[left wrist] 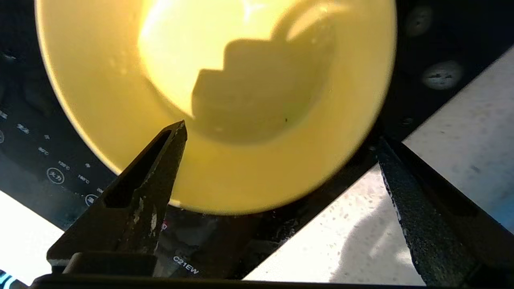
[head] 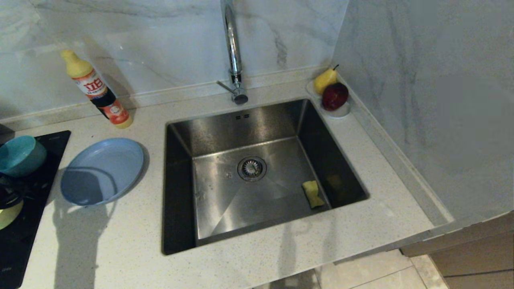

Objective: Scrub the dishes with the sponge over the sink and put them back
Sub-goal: Place the bowl on the plate

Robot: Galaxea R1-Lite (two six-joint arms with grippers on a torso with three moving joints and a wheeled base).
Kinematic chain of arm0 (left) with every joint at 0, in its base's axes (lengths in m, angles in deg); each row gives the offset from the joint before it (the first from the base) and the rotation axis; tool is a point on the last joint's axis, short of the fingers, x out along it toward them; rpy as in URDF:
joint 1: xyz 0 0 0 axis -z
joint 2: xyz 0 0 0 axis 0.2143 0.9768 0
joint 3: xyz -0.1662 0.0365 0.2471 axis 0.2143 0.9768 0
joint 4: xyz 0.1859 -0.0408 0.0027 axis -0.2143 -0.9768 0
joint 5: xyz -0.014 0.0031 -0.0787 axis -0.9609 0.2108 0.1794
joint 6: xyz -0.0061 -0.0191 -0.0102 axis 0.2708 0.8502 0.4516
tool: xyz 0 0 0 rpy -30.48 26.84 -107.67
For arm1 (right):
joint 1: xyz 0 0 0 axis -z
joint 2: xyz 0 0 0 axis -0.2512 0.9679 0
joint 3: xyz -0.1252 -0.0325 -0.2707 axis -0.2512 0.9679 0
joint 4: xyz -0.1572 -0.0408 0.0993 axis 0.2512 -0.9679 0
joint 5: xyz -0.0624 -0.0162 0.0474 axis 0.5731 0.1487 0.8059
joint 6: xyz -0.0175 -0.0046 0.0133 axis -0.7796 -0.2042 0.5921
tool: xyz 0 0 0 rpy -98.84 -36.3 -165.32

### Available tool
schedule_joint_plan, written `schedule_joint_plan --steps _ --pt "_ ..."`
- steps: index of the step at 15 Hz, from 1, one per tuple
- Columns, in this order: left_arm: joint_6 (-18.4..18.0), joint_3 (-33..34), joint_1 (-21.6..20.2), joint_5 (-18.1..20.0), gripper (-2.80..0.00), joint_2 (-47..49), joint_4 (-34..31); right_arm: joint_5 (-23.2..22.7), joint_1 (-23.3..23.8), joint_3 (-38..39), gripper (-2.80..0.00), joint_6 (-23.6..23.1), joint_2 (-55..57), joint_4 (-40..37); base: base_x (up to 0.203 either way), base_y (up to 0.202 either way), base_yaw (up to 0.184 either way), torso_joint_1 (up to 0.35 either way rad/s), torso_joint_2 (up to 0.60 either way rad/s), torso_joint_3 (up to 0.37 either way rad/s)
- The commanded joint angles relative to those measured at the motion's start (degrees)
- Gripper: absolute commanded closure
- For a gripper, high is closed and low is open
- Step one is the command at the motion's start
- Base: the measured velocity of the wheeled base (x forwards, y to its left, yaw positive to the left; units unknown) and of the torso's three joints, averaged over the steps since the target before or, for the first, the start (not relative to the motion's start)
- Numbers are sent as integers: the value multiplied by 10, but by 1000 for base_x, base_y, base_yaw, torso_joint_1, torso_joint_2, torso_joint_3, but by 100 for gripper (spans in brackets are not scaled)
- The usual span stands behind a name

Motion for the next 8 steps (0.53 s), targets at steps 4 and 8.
schedule_joint_plan --steps 4,8 --pt "2 -9 0 23 0 4 -31 0 0 0 0 0 -1 0 0 0 0 0 0 0" --pt "3 -16 0 29 0 7 -42 0 0 0 0 0 -1 0 0 0 0 0 0 0"
